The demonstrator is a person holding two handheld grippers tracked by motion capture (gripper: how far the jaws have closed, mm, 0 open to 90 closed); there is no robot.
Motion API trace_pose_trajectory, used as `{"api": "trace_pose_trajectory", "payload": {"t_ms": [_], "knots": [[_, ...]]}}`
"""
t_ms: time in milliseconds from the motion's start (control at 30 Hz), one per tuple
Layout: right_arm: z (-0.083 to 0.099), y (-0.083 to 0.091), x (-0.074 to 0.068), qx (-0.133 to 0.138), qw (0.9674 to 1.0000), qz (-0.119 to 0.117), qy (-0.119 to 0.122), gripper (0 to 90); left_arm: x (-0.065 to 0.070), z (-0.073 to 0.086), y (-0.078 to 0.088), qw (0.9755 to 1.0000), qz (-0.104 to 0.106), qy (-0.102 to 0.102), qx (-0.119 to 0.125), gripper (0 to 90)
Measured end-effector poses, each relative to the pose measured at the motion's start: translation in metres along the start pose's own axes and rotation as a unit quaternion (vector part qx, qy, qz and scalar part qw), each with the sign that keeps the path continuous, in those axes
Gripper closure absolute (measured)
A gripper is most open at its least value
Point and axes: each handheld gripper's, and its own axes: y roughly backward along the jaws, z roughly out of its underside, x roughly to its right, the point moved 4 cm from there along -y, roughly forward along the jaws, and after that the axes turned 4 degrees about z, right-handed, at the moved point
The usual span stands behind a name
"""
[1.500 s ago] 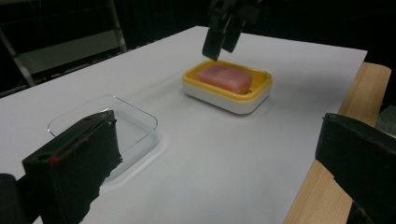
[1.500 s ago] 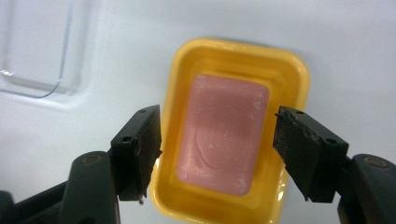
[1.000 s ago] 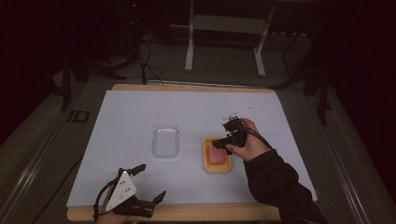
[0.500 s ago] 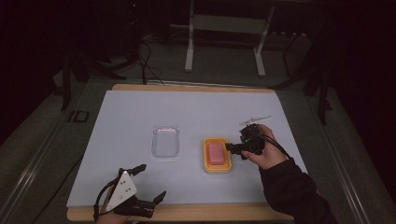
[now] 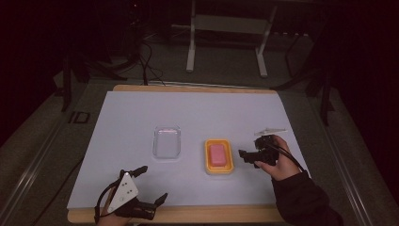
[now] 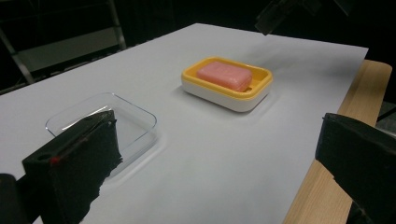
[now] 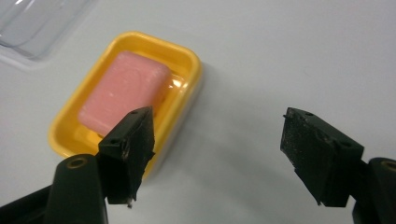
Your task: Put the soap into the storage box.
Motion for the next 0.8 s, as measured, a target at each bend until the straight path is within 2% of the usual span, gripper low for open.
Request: {"api": "trace_pose_trajectory", "payload": {"t_ms": [233, 567, 800], "knots": [[0.015, -0.002, 0.008, 0.009, 0.9999, 0.012, 0.003, 25.7, 0.000, 0.000, 0.000, 1.0000, 0.001, 0.000, 0.000, 0.3], [0.038, -0.001, 0.021, 0.048, 0.9985, 0.026, -0.007, 24.1, 0.001, 0.000, 0.000, 1.0000, 0.004, 0.000, 0.000, 0.3], [0.051, 0.000, 0.025, 0.057, 0.9976, 0.038, -0.009, 22.7, 0.001, 0.000, 0.000, 1.0000, 0.004, -0.001, 0.000, 0.3]]}}
